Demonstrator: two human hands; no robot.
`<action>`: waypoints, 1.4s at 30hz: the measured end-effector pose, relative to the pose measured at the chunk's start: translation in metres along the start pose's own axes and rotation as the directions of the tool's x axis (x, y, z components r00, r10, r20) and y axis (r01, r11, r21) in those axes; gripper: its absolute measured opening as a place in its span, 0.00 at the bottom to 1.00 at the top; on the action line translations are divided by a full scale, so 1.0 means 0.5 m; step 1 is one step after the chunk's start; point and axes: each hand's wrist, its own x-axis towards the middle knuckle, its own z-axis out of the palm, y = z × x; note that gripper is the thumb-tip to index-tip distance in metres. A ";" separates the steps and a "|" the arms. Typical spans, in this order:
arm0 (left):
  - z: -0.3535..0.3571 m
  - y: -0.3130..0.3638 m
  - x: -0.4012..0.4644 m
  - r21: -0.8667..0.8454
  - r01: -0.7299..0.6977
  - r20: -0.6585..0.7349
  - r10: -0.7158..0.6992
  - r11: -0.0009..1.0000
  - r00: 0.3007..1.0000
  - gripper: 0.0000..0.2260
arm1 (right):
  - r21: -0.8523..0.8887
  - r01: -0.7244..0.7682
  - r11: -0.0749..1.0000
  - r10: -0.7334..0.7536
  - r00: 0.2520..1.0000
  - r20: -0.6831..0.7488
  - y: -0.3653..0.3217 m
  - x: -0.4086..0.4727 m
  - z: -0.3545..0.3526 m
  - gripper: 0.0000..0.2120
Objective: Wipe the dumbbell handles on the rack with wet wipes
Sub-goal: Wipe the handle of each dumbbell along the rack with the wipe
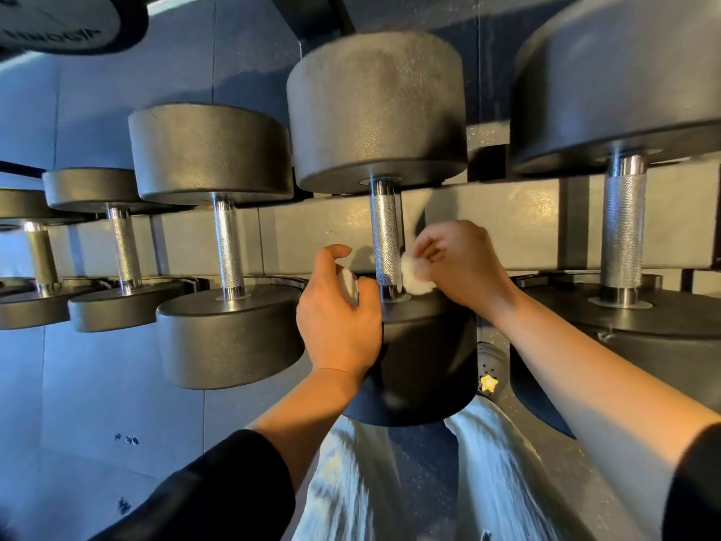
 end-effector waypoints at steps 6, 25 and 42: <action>0.002 0.001 0.000 0.003 0.013 -0.012 -0.013 1.000 1.000 0.14 | 0.113 0.071 0.991 -0.036 0.957 -0.288 -0.017 0.064 0.003 0.16; -0.001 -0.002 -0.005 -0.053 0.046 -0.012 -0.047 0.997 0.999 0.13 | -0.039 0.295 0.955 -0.284 0.864 -0.415 -0.057 0.042 0.028 0.10; 0.046 0.099 -0.037 -0.241 -0.256 0.144 0.296 0.936 0.944 0.11 | -0.245 0.113 0.963 -0.186 0.936 -0.298 -0.027 -0.085 -0.133 0.07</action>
